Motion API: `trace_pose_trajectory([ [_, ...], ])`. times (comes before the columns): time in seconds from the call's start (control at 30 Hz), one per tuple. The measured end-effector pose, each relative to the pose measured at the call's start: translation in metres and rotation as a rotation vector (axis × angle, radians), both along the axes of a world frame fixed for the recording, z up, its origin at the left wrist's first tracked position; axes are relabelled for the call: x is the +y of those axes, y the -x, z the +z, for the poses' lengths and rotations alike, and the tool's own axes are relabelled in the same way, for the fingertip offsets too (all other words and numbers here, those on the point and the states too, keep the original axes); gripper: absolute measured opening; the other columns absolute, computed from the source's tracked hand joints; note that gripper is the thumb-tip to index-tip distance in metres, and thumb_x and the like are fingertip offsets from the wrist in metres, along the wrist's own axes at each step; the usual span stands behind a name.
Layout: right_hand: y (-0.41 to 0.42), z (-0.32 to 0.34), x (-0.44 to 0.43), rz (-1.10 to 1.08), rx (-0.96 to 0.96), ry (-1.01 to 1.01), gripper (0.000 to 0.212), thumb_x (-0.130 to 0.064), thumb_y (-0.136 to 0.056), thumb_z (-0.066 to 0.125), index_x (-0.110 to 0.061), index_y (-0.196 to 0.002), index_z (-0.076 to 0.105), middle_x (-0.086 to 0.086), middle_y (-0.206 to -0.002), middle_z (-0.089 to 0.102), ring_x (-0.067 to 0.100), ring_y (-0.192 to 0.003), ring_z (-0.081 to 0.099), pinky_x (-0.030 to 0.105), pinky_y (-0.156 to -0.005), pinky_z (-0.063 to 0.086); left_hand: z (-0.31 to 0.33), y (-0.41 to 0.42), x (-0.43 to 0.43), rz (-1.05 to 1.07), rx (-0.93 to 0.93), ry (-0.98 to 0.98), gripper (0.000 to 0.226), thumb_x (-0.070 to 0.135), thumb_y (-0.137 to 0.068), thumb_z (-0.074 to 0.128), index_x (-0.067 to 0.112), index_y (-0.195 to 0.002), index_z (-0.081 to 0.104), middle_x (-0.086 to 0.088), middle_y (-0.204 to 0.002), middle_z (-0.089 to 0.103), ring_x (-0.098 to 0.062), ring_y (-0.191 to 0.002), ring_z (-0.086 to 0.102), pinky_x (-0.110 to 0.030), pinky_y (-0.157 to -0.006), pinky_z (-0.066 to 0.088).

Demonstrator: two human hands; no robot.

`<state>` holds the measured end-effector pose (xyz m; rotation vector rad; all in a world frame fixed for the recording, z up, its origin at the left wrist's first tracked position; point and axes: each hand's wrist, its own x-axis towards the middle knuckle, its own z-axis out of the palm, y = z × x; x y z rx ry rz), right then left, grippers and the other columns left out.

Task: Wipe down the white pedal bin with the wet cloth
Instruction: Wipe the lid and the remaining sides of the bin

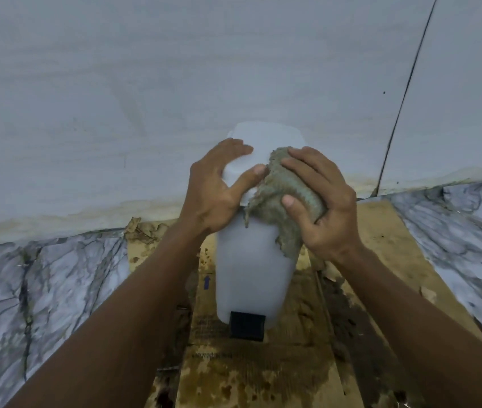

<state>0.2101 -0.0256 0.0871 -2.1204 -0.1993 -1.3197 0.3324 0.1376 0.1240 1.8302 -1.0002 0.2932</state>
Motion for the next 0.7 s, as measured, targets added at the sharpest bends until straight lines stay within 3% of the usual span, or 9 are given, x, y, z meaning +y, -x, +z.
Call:
trace_pose_trajectory([
  [0.2,-0.014,-0.042,0.040,-0.291,-0.046,-0.066,0.063,-0.009,-0.092,0.064,0.004,-0.148,0.039,0.029,-0.160,0.022,0.049,-0.152,0.013,0.062,-0.122,0.020,0.005,-0.020,-0.018,0.020,0.064,0.073,0.045,0.055,-0.085,0.069,0.021,-0.114,0.073,0.010,-0.123,0.068,-0.002,-0.116,0.060,-0.021,-0.097,0.048],
  [0.3,-0.014,-0.068,0.050,-0.242,0.005,-0.168,0.069,-0.004,-0.097,0.052,-0.001,-0.156,0.017,0.022,-0.164,0.002,0.043,-0.155,0.002,0.058,-0.122,0.025,0.010,-0.029,-0.025,0.035,0.091,0.086,0.044,0.058,-0.084,0.069,0.022,-0.109,0.074,0.011,-0.115,0.071,-0.004,-0.106,0.064,-0.021,-0.086,0.050],
  [0.37,-0.007,-0.091,0.056,-0.204,0.088,-0.243,0.083,0.001,-0.089,0.049,-0.012,-0.161,0.009,0.015,-0.168,-0.004,0.035,-0.157,0.003,0.047,-0.122,0.030,0.013,-0.033,-0.029,0.048,0.094,0.092,0.043,0.059,-0.083,0.068,0.023,-0.105,0.075,0.011,-0.109,0.072,-0.004,-0.100,0.066,-0.021,-0.082,0.050],
  [0.43,0.006,-0.113,0.065,-0.174,0.193,-0.362,0.090,-0.001,-0.088,0.052,-0.021,-0.161,0.004,0.010,-0.170,0.001,0.024,-0.158,0.006,0.026,-0.122,0.026,0.015,-0.035,-0.032,0.044,0.106,0.096,0.041,0.059,-0.083,0.069,0.023,-0.103,0.075,0.012,-0.106,0.073,-0.003,-0.097,0.066,-0.019,-0.079,0.049],
  [0.5,0.020,-0.132,0.075,-0.133,0.299,-0.511,0.090,-0.015,-0.092,0.056,-0.027,-0.162,0.001,-0.002,-0.169,0.013,0.012,-0.156,0.013,0.019,-0.120,0.026,0.015,-0.034,-0.033,0.039,0.119,0.095,0.040,0.058,-0.083,0.070,0.023,-0.102,0.075,0.011,-0.105,0.073,-0.002,-0.095,0.066,-0.015,-0.077,0.046],
  [0.57,0.027,-0.141,0.084,-0.106,0.360,-0.595,0.085,-0.026,-0.093,0.055,-0.028,-0.162,0.006,-0.009,-0.166,0.022,0.008,-0.154,0.020,0.028,-0.120,0.032,0.015,-0.033,-0.033,0.045,0.116,0.097,0.040,0.057,-0.084,0.070,0.022,-0.102,0.075,0.011,-0.104,0.073,-0.002,-0.095,0.066,-0.012,-0.076,0.045],
  [0.63,0.023,-0.143,0.089,-0.116,0.350,-0.620,0.083,-0.029,-0.092,0.053,-0.024,-0.162,0.009,-0.006,-0.164,0.028,0.013,-0.153,0.025,0.045,-0.119,0.035,0.016,-0.034,-0.032,0.054,0.112,0.103,0.040,0.057,-0.083,0.069,0.021,-0.101,0.076,0.011,-0.103,0.073,-0.001,-0.095,0.066,-0.013,-0.077,0.045],
  [0.7,0.011,-0.139,0.089,-0.182,0.319,-0.647,0.086,-0.034,-0.089,0.054,-0.019,-0.161,0.010,-0.004,-0.163,0.029,0.016,-0.152,0.026,0.049,-0.120,0.033,0.017,-0.034,-0.033,0.056,0.115,0.105,0.041,0.058,-0.083,0.068,0.021,-0.100,0.076,0.011,-0.102,0.073,0.000,-0.094,0.066,-0.014,-0.079,0.047],
])
